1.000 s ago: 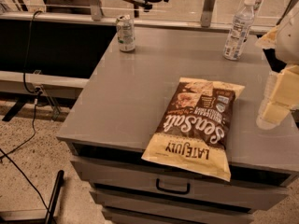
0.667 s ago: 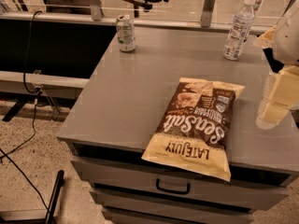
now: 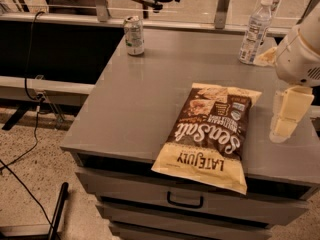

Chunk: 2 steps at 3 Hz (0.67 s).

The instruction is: Move brown chip bag near 7up can

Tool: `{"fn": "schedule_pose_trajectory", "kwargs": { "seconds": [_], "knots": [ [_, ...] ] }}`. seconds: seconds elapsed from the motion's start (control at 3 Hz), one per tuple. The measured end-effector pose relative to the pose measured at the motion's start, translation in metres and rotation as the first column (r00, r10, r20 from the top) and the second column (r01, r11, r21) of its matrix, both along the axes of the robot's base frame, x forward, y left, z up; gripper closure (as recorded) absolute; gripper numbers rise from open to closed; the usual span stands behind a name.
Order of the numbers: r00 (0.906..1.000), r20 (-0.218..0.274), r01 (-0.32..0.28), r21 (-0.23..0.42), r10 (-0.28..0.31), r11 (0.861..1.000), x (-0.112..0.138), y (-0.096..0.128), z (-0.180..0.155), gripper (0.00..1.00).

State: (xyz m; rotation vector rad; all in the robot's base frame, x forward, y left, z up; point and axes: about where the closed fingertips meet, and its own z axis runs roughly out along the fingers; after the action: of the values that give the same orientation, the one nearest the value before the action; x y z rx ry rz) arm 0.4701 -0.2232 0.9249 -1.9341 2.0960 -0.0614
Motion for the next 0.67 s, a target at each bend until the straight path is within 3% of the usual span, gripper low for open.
{"fn": "schedule_pose_trajectory", "kwargs": {
  "seconds": [0.33,0.67],
  "knots": [
    [0.9949,-0.046,-0.089,0.033,0.090,0.996,0.016,0.000,-0.033,0.00],
    [0.9878,-0.069,-0.135,0.063,0.139,0.989,0.030,0.002,-0.056,0.00]
  ]
}}
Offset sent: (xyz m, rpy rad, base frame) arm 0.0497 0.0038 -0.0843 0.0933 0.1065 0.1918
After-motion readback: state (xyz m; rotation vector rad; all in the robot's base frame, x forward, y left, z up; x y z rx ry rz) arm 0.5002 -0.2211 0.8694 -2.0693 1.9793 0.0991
